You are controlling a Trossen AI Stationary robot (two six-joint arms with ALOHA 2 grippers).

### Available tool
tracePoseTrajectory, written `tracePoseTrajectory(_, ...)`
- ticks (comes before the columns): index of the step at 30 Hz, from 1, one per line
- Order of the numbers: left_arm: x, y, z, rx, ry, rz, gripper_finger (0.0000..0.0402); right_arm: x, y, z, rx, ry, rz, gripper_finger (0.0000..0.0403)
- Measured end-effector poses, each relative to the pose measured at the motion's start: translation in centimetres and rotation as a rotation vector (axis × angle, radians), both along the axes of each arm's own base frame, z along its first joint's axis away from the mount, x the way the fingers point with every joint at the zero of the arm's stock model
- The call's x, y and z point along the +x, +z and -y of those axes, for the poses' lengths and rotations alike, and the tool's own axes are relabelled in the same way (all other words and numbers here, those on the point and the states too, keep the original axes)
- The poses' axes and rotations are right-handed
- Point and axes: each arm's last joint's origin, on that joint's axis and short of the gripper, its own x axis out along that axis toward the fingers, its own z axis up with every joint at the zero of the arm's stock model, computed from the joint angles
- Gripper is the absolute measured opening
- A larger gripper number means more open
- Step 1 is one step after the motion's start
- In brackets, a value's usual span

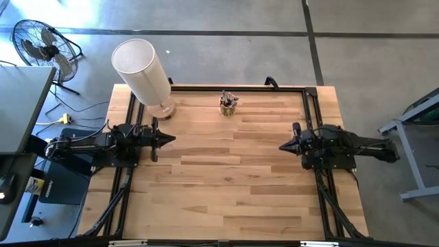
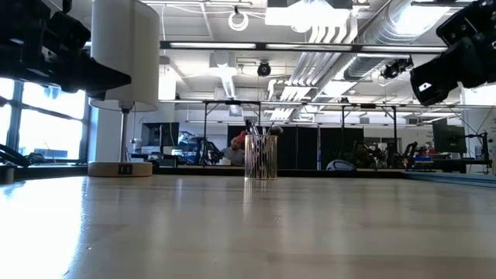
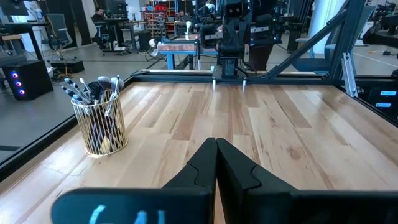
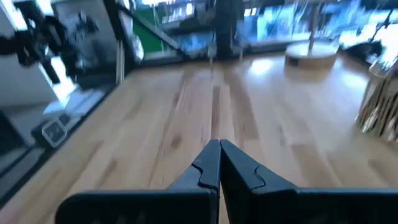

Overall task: Sort items
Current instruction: Return to Home Position

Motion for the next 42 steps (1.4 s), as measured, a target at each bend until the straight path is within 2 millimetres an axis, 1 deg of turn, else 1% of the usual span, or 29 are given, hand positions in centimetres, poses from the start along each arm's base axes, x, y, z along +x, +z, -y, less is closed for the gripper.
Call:
tracePoseTrajectory(2, 0.0, 0.0, 0.0, 0.0, 0.0, 0.0, 0.0001, -0.2, 0.2, 0.0, -0.001, -0.023, 0.027, 0.0)
tracePoseTrajectory(5, 0.0, 0.0, 0.0, 0.0, 0.0, 0.0, 0.0001, -0.2, 0.0, 0.0, -0.002, -0.019, 0.01, 0.0)
tracePoseTrajectory(9, 0.0, 0.0, 0.0, 0.0, -0.002, 0.0, 0.0001, 0.0, -0.9, -0.2, 0.014, 0.007, -0.02, 0.0)
tracePoseTrajectory(10, 0.0, 0.0, 0.0, 0.0, -0.002, 0.0, 0.0001, 0.0, -0.9, -0.3, 0.017, 0.007, -0.009, 0.0)
tracePoseTrajectory(16, 0.0, 0.0, 0.0, -0.001, -0.003, 0.0, 0.0001, 0.0, -0.9, -0.5, -0.065, 0.012, 0.004, 0.0)
tracePoseTrajectory(22, 0.0, 0.0, 0.0, -0.001, -0.005, 0.0, 0.0001, 0.0, -0.9, -0.7, -0.075, 0.039, 0.003, 0.0)
tracePoseTrajectory(25, 0.0, 0.0, 0.0, -0.001, -0.005, 0.0, 0.0001, 0.0, -0.9, -0.8, -0.068, 0.04, 0.002, 0.0)
tracePoseTrajectory(31, 0.0, 0.0, 0.0, -0.001, -0.005, -0.001, 0.0001, 0.0, -0.9, -0.7, 0.007, 0.019, -0.007, 0.0)
tracePoseTrajectory(42, 0.0, 0.0, 0.0, -0.001, -0.005, -0.001, 0.0001, 0.0, -0.9, -0.7, 0.007, 0.018, -0.007, 0.0)
